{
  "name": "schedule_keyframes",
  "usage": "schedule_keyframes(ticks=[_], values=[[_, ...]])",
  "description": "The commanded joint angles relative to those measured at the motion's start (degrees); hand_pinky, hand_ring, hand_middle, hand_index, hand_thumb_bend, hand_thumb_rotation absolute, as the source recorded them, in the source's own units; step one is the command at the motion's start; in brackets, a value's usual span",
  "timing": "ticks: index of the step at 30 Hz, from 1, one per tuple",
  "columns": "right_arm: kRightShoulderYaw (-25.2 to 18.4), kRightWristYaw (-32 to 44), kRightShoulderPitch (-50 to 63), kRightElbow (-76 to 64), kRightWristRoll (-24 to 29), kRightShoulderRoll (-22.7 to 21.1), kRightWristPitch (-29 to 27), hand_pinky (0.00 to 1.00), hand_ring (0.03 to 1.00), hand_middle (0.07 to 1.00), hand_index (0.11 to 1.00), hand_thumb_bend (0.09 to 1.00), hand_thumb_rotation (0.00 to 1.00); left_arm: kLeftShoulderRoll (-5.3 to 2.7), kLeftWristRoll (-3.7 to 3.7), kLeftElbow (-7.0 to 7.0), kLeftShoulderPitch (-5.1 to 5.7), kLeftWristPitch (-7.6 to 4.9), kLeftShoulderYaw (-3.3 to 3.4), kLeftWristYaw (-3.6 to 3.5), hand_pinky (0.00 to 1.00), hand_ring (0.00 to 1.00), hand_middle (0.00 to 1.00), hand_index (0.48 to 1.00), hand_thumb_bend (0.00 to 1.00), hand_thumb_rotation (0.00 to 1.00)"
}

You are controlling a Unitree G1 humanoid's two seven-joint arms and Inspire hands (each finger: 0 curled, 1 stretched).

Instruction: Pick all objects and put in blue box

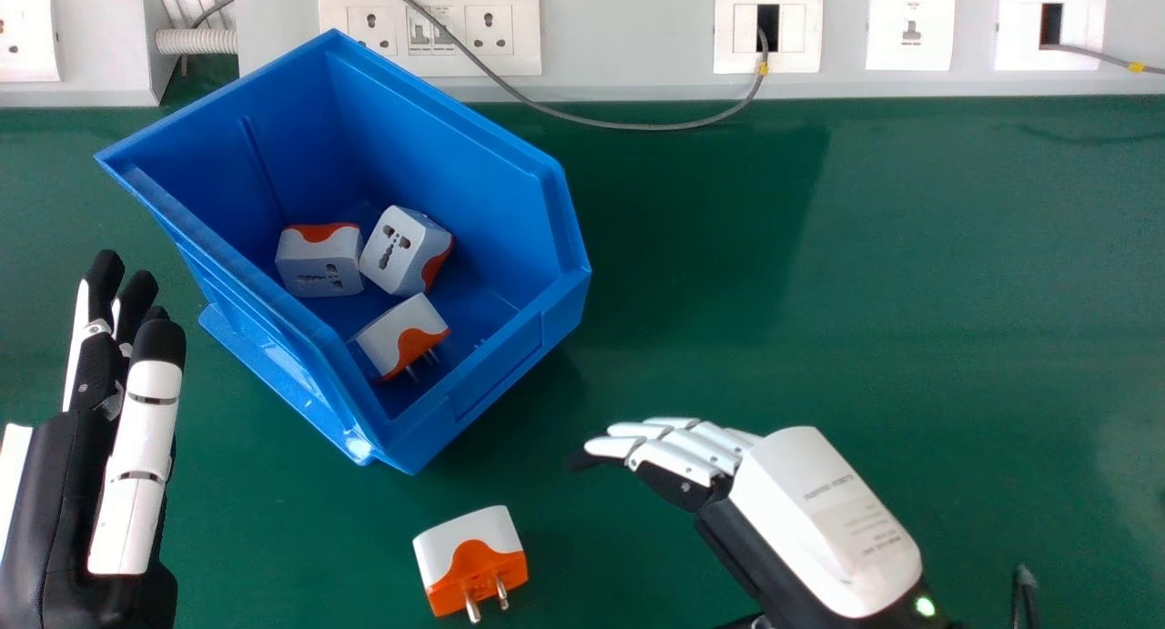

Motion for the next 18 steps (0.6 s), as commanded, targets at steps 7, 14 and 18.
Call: schedule_keyframes(ticks=[7, 14, 18], values=[[2.19, 4.37, -5.41, 2.37, 1.82, -0.36, -2.82, 0.58, 0.711, 0.718, 0.701, 0.655, 0.12, 0.55, -0.68, -1.50, -0.06, -0.44, 0.35, 0.13, 1.00, 1.00, 1.00, 1.000, 0.51, 0.82], [3.60, 10.51, -11.15, 4.38, 3.03, 1.21, -1.28, 0.57, 0.708, 0.720, 0.709, 0.664, 0.15, 0.75, -0.72, -1.98, 0.11, -0.10, 0.59, 0.17, 1.00, 1.00, 1.00, 1.000, 0.51, 0.82], [4.82, 12.71, -12.55, 5.42, 4.04, 2.68, -0.21, 0.58, 0.721, 0.736, 0.723, 0.671, 0.16, 0.89, -0.56, -2.32, 0.09, 0.31, 0.64, 0.32, 1.00, 1.00, 1.00, 1.000, 0.50, 0.82]])
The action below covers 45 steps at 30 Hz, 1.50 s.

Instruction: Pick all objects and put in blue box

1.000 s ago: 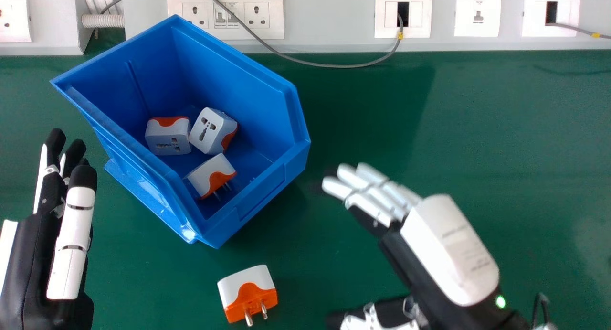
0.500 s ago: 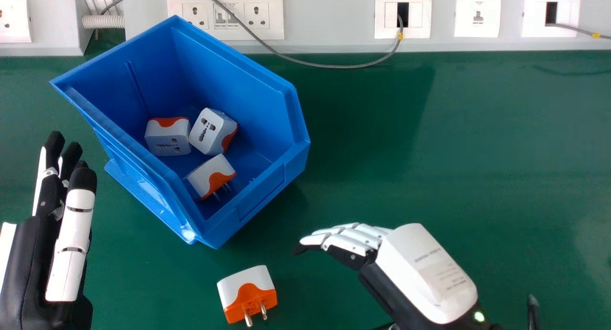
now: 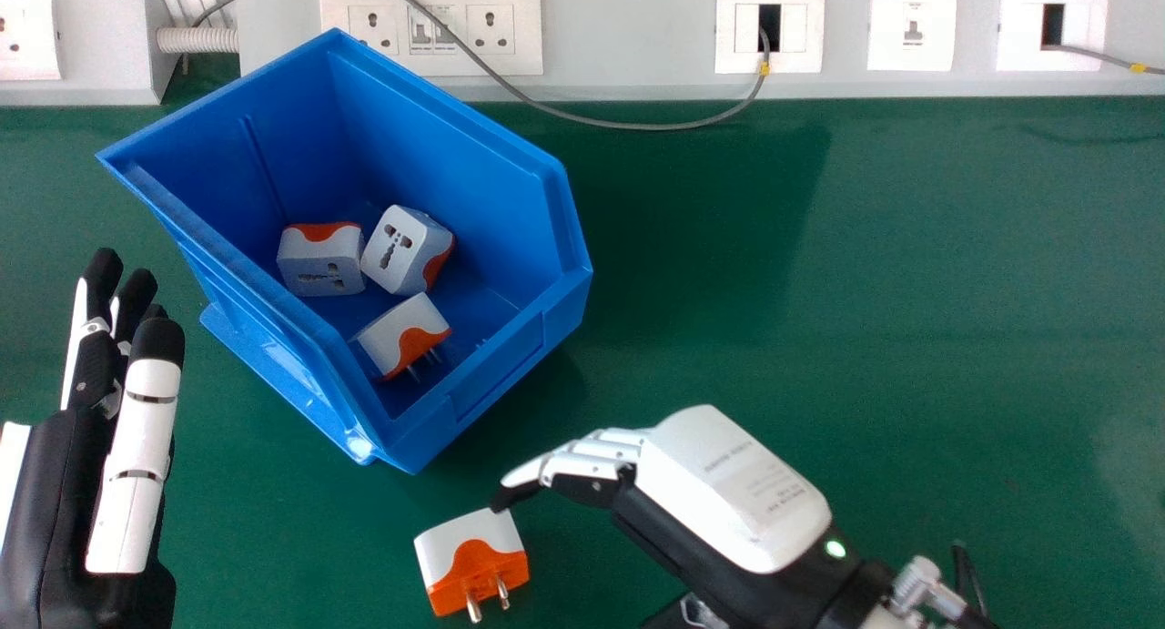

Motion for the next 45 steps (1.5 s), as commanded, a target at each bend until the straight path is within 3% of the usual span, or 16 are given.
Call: schedule_keyframes(ticks=[1, 14, 29, 45], values=[[0.64, 1.24, -0.86, -0.46, 1.61, 1.02, 0.72, 0.58, 0.723, 0.739, 0.726, 0.673, 0.16, 0.69, -0.43, -2.04, 0.15, 0.06, 0.49, 0.40, 1.00, 1.00, 1.00, 1.000, 0.50, 0.82], [2.86, 3.00, -5.39, 2.56, 0.86, 4.29, 2.33, 0.61, 0.763, 0.784, 0.774, 0.713, 0.16, 1.15, -0.33, -3.11, 0.21, 1.07, 0.69, 0.82, 1.00, 1.00, 0.99, 1.000, 0.49, 0.82], [4.81, 2.05, -9.90, 7.52, -0.25, 5.79, 3.46, 0.63, 0.790, 0.813, 0.792, 0.726, 0.16, 1.98, -1.28, -2.65, -0.50, 1.61, 0.81, 0.84, 1.00, 1.00, 0.99, 1.000, 0.51, 0.82], [8.28, 1.22, -15.74, 15.89, -4.14, 7.41, 5.62, 0.64, 0.787, 0.808, 0.785, 0.738, 0.14, 2.90, -1.41, -2.45, -1.63, 1.81, 1.00, 0.79, 1.00, 1.00, 0.99, 1.000, 0.51, 0.82]])
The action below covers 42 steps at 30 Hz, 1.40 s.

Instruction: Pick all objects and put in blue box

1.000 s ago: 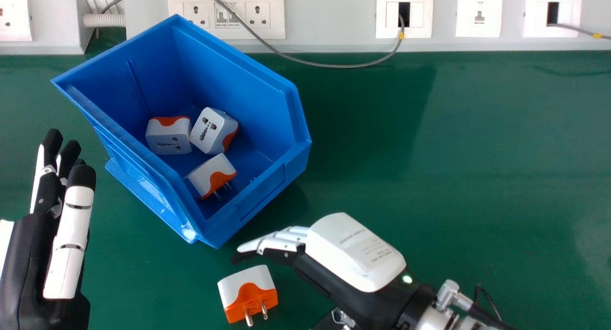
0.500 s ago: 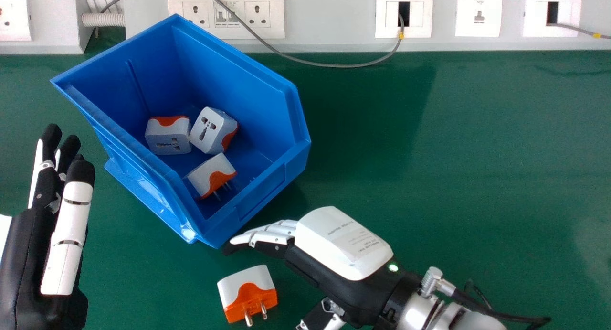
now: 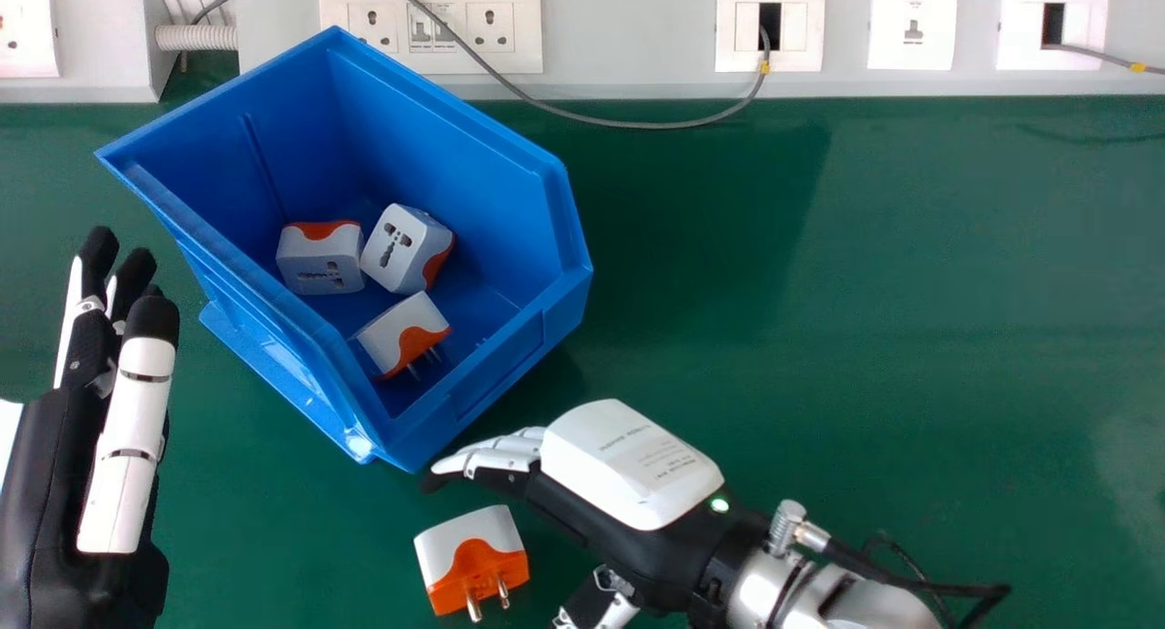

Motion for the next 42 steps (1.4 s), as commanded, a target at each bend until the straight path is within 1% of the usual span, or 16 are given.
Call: schedule_keyframes(ticks=[1, 4, 9, 12, 16, 20, 23, 27, 30, 37, 42], values=[[0.62, -0.66, -2.03, 0.79, -0.56, 0.55, 0.40, 0.64, 0.787, 0.808, 0.784, 0.739, 0.14, 0.85, -0.36, -0.82, -0.42, -0.49, 0.81, -0.14, 1.00, 1.00, 0.99, 1.000, 0.51, 0.82], [1.55, -0.48, -3.55, 2.60, -1.98, 0.56, 1.22, 0.64, 0.786, 0.807, 0.782, 0.740, 0.14, 0.99, -0.50, -0.46, -0.73, -0.84, 1.11, -0.32, 1.00, 1.00, 1.00, 1.000, 0.52, 0.82], [2.78, 0.08, -5.41, 5.21, -2.93, 0.89, 2.19, 0.64, 0.780, 0.802, 0.777, 0.741, 0.14, 0.99, -0.62, -0.06, -1.21, -1.18, 1.49, -0.55, 1.00, 1.00, 1.00, 1.000, 0.52, 0.82], [3.37, 0.69, -6.50, 6.63, -2.72, 1.56, 3.16, 0.64, 0.776, 0.800, 0.778, 0.741, 0.14, 0.91, -0.49, 0.26, -1.55, -1.32, 1.52, -0.64, 1.00, 1.00, 1.00, 1.000, 0.52, 0.82], [4.73, 0.28, -8.53, 9.15, -4.14, 2.64, 4.78, 0.64, 0.776, 0.803, 0.782, 0.739, 0.13, 0.79, -0.52, 0.27, -1.82, -1.33, 1.48, -0.75, 1.00, 1.00, 0.99, 1.000, 0.51, 0.82], [5.76, -0.86, -10.03, 11.08, -5.28, 3.23, 5.85, 0.64, 0.776, 0.802, 0.777, 0.740, 0.13, 0.78, -0.64, 0.43, -1.89, -1.52, 1.59, -1.05, 1.00, 1.00, 0.99, 1.000, 0.51, 0.82], [6.06, -0.97, -10.52, 11.66, -5.17, 3.36, 6.15, 0.64, 0.774, 0.799, 0.772, 0.740, 0.13, 0.77, -0.66, 0.54, -1.96, -1.56, 1.64, -1.18, 1.00, 1.00, 0.99, 1.000, 0.51, 0.82], [5.75, -0.77, -11.33, 12.52, -4.09, 4.66, 7.14, 0.64, 0.774, 0.798, 0.773, 0.738, 0.12, 0.74, -0.48, 0.94, -2.17, -1.66, 1.54, -1.25, 1.00, 1.00, 0.99, 1.000, 0.51, 0.82], [5.80, -1.23, -11.69, 13.35, -4.08, 5.29, 7.55, 0.64, 0.770, 0.795, 0.770, 0.741, 0.12, 0.84, -0.45, 1.14, -2.30, -1.68, 1.58, -1.31, 1.00, 1.00, 0.99, 1.000, 0.51, 0.82], [6.93, -1.27, -12.59, 13.60, -5.47, 7.06, 10.52, 0.63, 0.768, 0.791, 0.767, 0.743, 0.11, 0.85, -0.45, 0.90, -2.18, -1.52, 1.59, -1.35, 1.00, 1.00, 1.00, 1.000, 0.51, 0.82], [7.83, -1.12, -13.07, 14.04, -5.35, 7.89, 11.89, 0.63, 0.766, 0.793, 0.761, 0.757, 0.11, 1.00, -0.66, 0.72, -2.31, -1.25, 1.81, -1.32, 1.00, 1.00, 1.00, 1.000, 0.51, 0.82]])
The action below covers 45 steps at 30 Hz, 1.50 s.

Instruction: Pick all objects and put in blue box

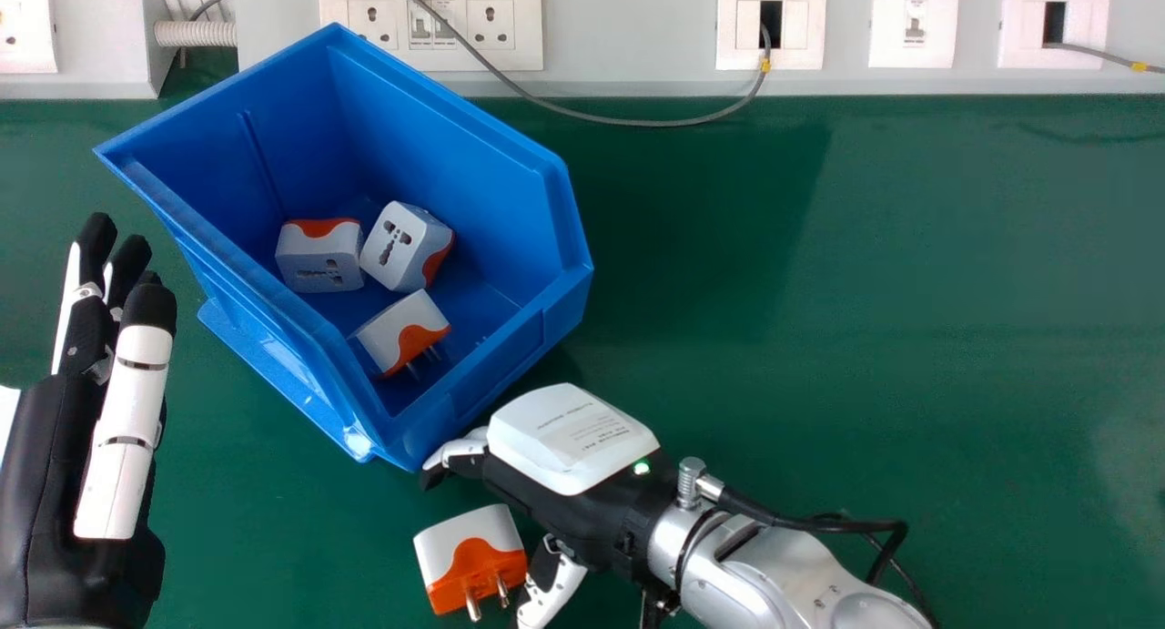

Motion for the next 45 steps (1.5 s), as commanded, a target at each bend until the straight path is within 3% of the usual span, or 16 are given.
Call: schedule_keyframes(ticks=[1, 10, 18, 23, 28, 31, 37, 45], values=[[0.59, -0.55, -1.30, -0.17, -0.02, 0.94, 0.29, 0.63, 0.765, 0.792, 0.758, 0.761, 0.11, 0.70, -0.65, -0.90, -0.33, -1.07, 0.67, -0.13, 1.00, 1.00, 1.00, 1.000, 0.51, 0.82], [5.11, -0.62, -1.52, -0.84, -4.90, -0.02, 1.81, 0.61, 0.755, 0.781, 0.739, 0.775, 0.09, 0.56, -0.56, -0.31, -1.08, -1.19, 0.73, -0.02, 1.00, 1.00, 1.00, 1.000, 0.51, 0.82], [8.31, 0.07, -3.66, 0.12, -8.15, -0.46, 2.92, 0.60, 0.739, 0.763, 0.725, 0.758, 0.12, 0.49, -0.77, -0.72, -1.04, -1.03, 0.84, 0.06, 1.00, 1.00, 1.00, 1.000, 0.51, 0.82], [8.71, 0.71, -3.68, -0.25, -8.13, -0.39, 3.65, 0.60, 0.734, 0.758, 0.719, 0.724, 0.09, 0.35, -0.69, -0.39, -1.24, -1.25, 0.84, 0.17, 1.00, 1.00, 1.00, 1.000, 0.50, 0.82], [9.30, 0.79, -3.96, 0.04, -8.50, -0.07, 4.42, 0.59, 0.727, 0.748, 0.667, 0.609, 0.05, 0.21, -0.69, -0.48, -1.35, -1.24, 0.81, 0.35, 1.00, 1.00, 0.99, 1.000, 0.50, 0.82], [9.52, 0.96, -4.19, 0.36, -8.44, 0.06, 4.80, 0.59, 0.726, 0.744, 0.648, 0.594, 0.04, 0.21, -0.77, -0.36, -1.50, -1.29, 0.90, 0.37, 1.00, 1.00, 0.99, 1.000, 0.50, 0.82], [9.61, 1.41, -4.72, 1.02, -7.91, 0.18, 5.25, 0.58, 0.725, 0.738, 0.543, 0.533, 0.10, 0.16, -0.57, -0.50, -1.56, -1.25, 0.89, 0.48, 1.00, 1.00, 0.99, 1.000, 0.50, 0.82], [10.28, 1.39, -4.96, 1.44, -8.67, 0.79, 6.55, 0.58, 0.725, 0.731, 0.500, 0.511, 0.13, 0.37, -0.50, -0.44, -1.78, -1.04, 0.98, 0.52, 1.00, 1.00, 0.99, 1.000, 0.49, 0.82]])
